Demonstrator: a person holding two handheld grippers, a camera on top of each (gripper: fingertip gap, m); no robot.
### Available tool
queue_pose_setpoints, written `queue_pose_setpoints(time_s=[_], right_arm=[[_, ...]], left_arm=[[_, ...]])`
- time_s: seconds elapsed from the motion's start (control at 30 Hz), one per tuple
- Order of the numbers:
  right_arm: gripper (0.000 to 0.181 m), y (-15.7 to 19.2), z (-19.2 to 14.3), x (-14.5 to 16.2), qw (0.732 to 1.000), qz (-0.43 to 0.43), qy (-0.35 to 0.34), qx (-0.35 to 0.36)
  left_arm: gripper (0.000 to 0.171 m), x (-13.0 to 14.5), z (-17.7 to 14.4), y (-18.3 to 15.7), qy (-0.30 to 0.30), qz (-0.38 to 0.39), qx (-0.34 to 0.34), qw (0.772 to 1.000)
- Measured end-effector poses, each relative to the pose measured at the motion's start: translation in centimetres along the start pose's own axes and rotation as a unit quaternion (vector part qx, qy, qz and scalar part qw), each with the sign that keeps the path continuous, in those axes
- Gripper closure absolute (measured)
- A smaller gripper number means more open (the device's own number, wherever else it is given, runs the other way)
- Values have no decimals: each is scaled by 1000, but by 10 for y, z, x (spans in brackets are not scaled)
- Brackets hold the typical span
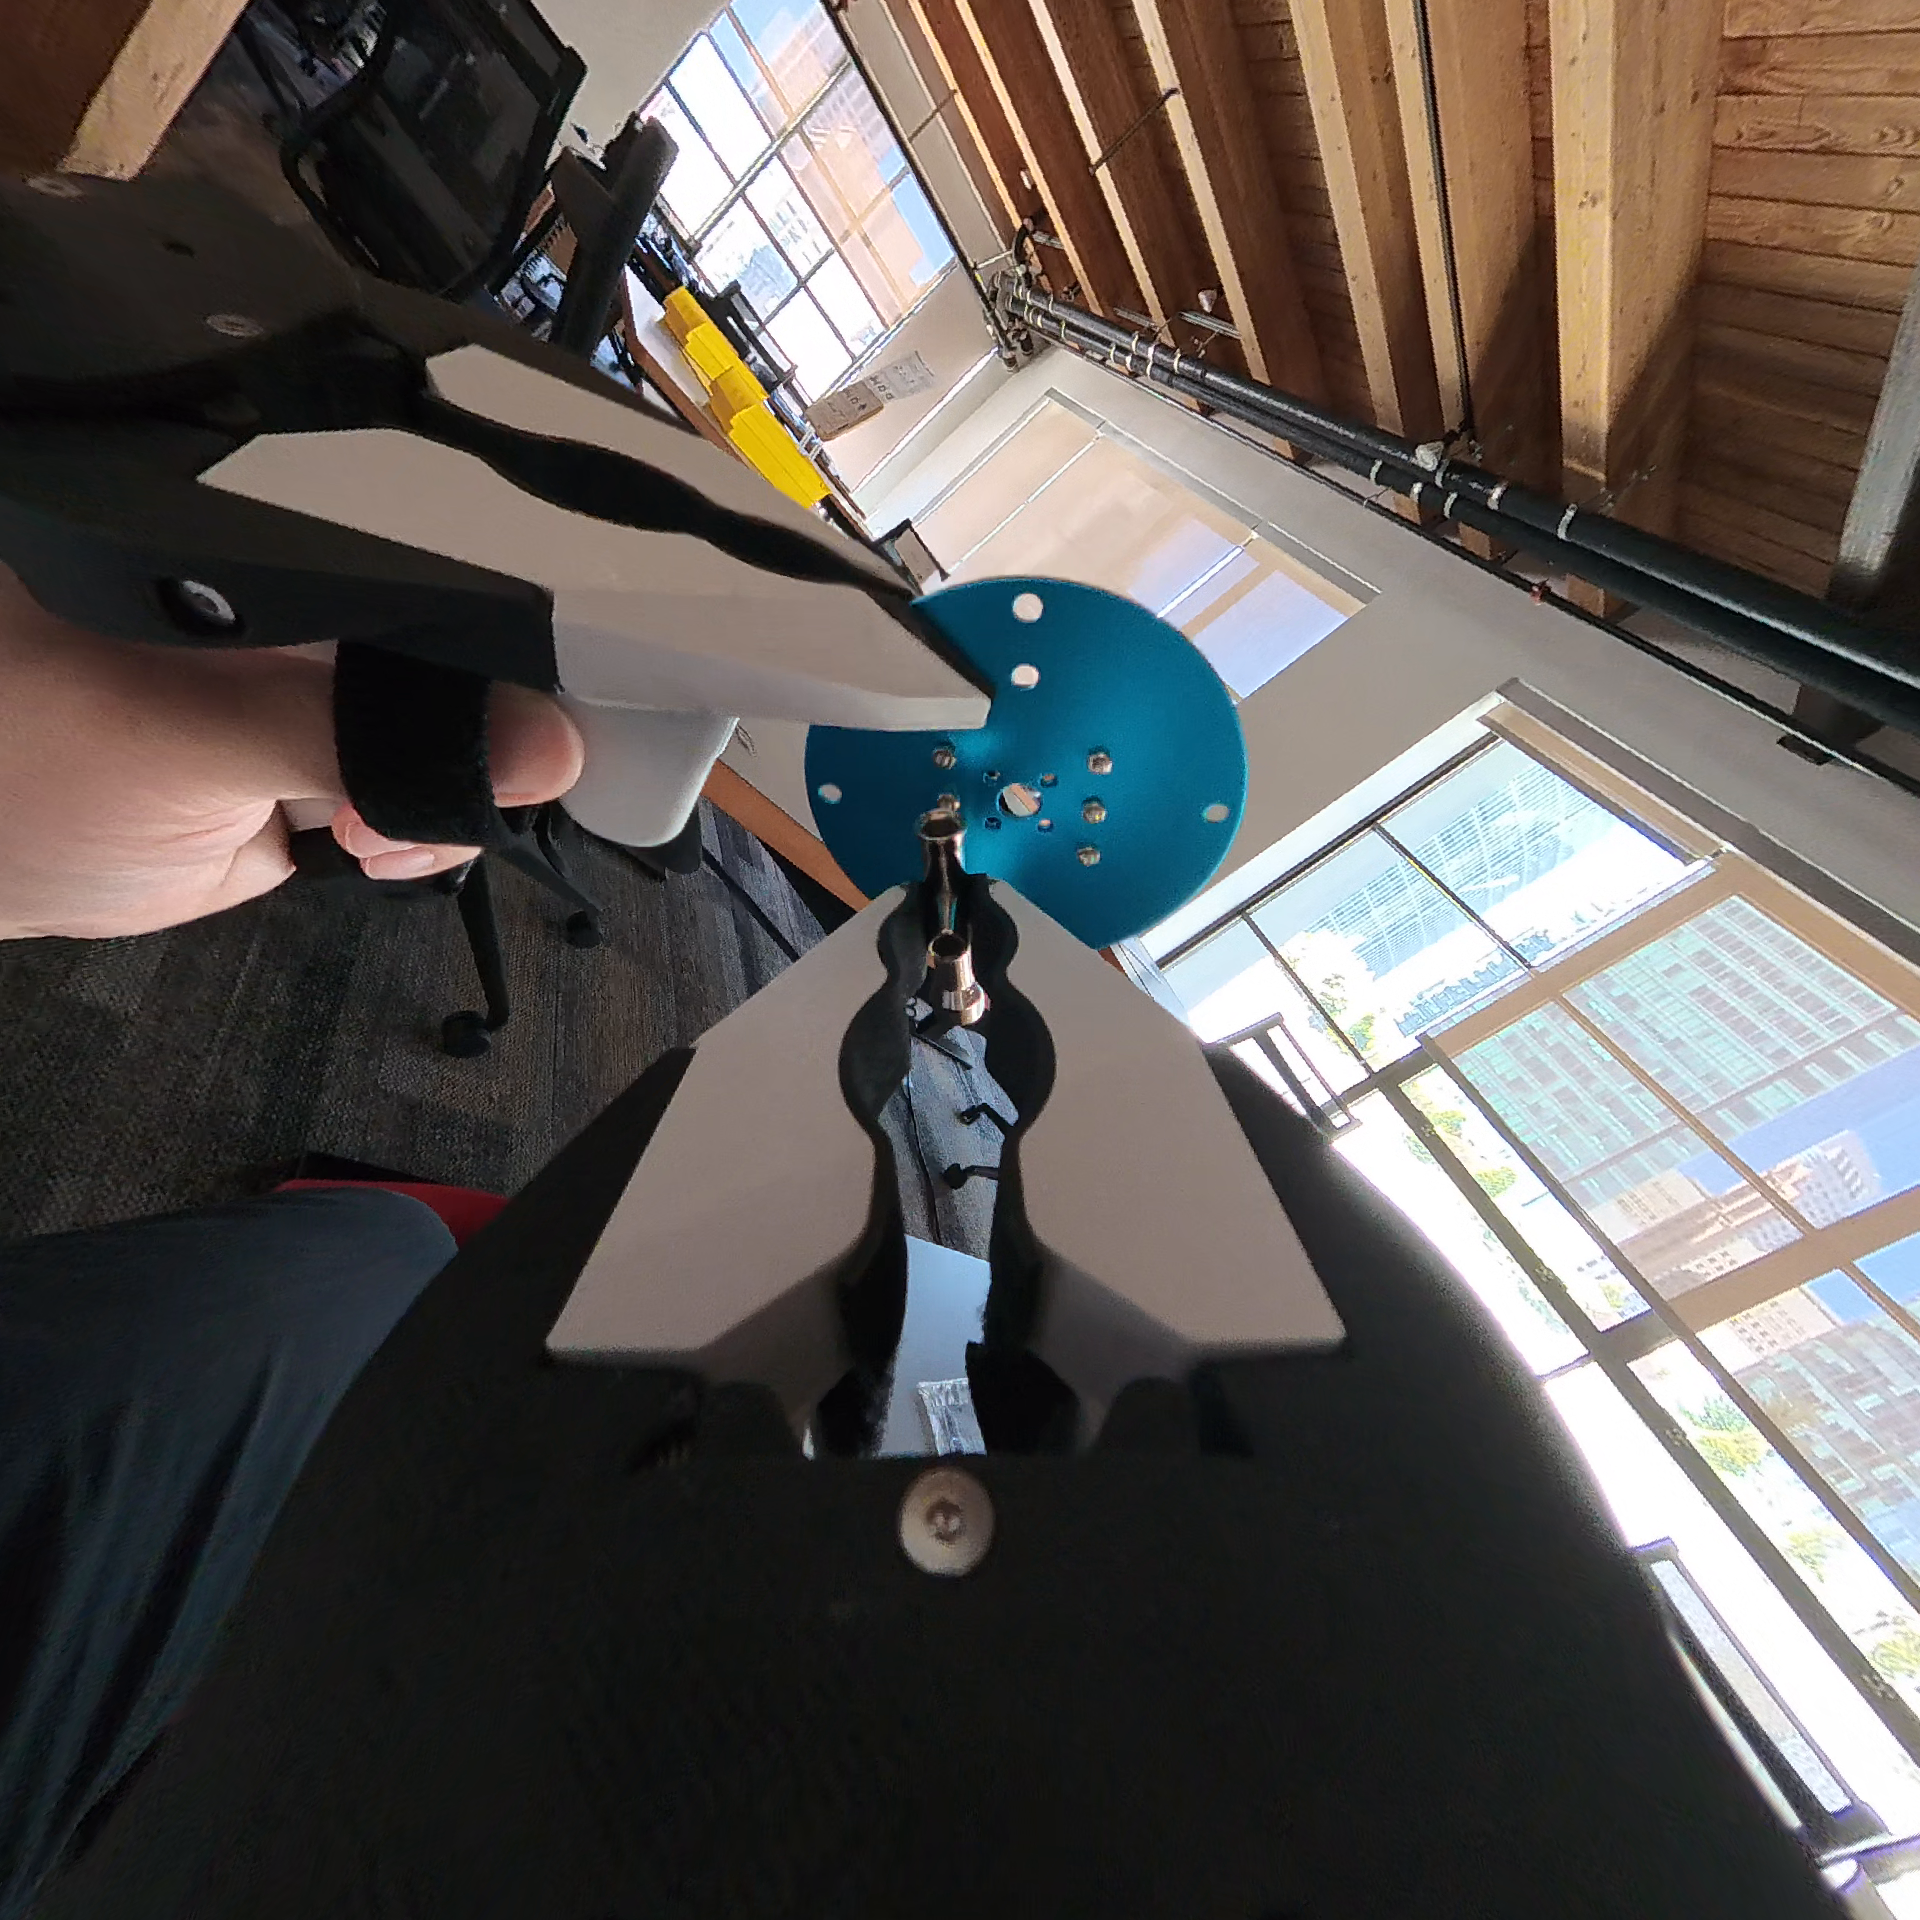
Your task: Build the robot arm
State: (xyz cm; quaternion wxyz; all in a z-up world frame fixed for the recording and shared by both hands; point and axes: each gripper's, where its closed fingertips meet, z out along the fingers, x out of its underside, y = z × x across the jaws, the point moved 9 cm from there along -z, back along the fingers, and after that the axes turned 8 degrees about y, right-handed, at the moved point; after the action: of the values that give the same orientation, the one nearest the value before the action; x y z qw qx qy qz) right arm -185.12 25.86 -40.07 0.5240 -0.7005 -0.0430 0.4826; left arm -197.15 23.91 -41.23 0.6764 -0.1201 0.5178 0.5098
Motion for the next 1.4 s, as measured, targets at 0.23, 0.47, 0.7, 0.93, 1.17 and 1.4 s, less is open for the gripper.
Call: queue_pose_setpoints(time_s=[0.23, 0.47, 0.7, 0.93, 1.17, 1.4], right_arm=[[174, 2, 3, -1, 1000, -7, 12, 12], [175, 2, 4, -5, 996, 83, 8, 6], [175, -4, 10, 7, 925, 367, -46, -90], [175, -1, 23, 35, 695, 664, -120, -250], [175, 23, 35, 51, 291, 841, -206, -406], [174, 19, 29, 54, 467, 780, -194, -368]], left_arm=[[169, 1, 1, -1, 1, -5, 4, 1000], [169, 2, -2, 1, -24, -35, 3, 999], [168, 4, 0, -3, -33, 18, -21, 999], [168, 10, 1, -4, -24, 56, -18, 998], [168, 9, -1, -4, -26, 65, -7, 998], [169, 8, -4, 6, -24, -7, -11, 1000]])
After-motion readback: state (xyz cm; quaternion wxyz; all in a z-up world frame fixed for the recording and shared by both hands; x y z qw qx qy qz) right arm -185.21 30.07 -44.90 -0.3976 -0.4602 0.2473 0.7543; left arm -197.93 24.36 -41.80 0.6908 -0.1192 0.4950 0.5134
